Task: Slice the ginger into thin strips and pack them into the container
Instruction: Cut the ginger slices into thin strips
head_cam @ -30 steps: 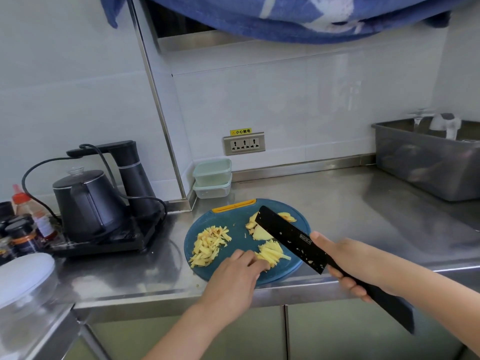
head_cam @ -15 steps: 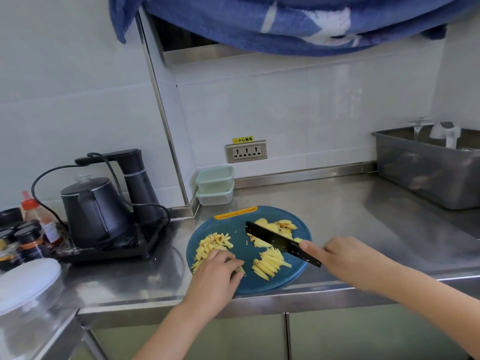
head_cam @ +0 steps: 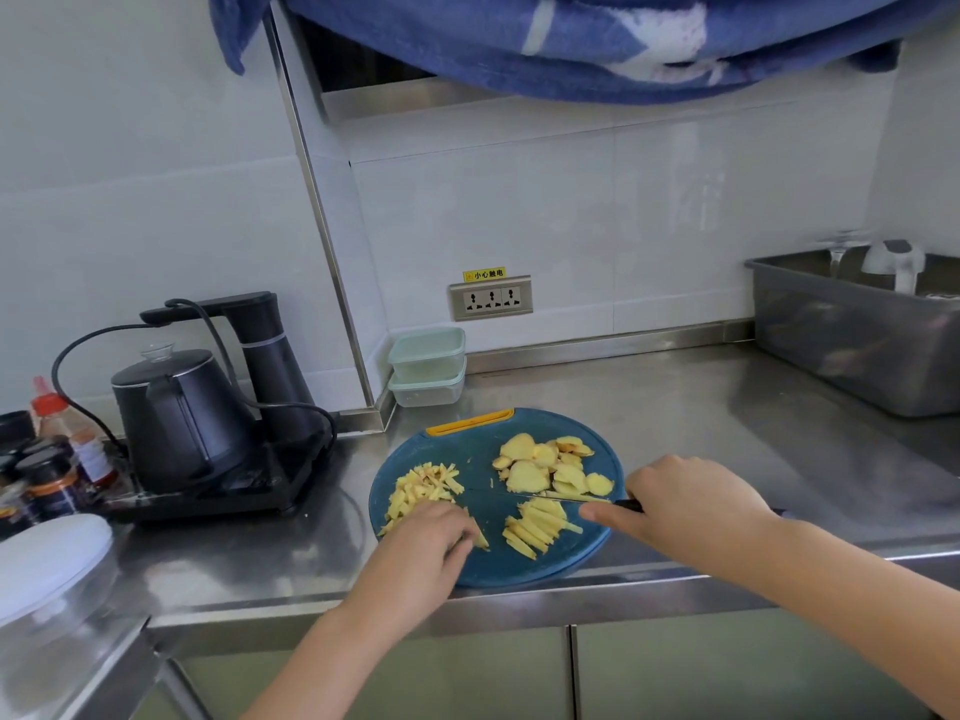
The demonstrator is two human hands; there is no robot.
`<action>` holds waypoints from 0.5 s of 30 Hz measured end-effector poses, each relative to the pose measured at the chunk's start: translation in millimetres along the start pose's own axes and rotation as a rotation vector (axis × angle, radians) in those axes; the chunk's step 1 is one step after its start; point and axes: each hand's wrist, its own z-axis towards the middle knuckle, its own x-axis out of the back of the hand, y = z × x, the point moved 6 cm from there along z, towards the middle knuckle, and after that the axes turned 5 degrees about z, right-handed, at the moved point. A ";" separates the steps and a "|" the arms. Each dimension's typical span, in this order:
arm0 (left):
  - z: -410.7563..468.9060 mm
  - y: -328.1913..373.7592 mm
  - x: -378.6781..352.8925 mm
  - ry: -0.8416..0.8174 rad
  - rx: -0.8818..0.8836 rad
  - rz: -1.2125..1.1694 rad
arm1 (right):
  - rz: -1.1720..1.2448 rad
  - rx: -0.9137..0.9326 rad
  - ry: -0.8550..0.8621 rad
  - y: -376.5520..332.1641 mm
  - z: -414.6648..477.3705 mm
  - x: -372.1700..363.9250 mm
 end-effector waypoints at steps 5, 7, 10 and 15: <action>-2.8 -3.6 -11.8 -0.032 -0.051 0.027 | 0.021 0.006 0.035 0.6 1.4 -1.1; -0.1 -3.5 -11.7 -0.043 -0.089 0.031 | 0.016 0.006 0.040 0.7 1.9 -1.0; 2.2 -3.3 -11.0 -0.050 -0.089 0.005 | 0.010 0.008 0.047 1.6 1.7 -0.8; 4.0 -6.9 -14.3 -0.025 -0.097 0.010 | 0.002 -0.011 0.028 4.2 0.5 -5.8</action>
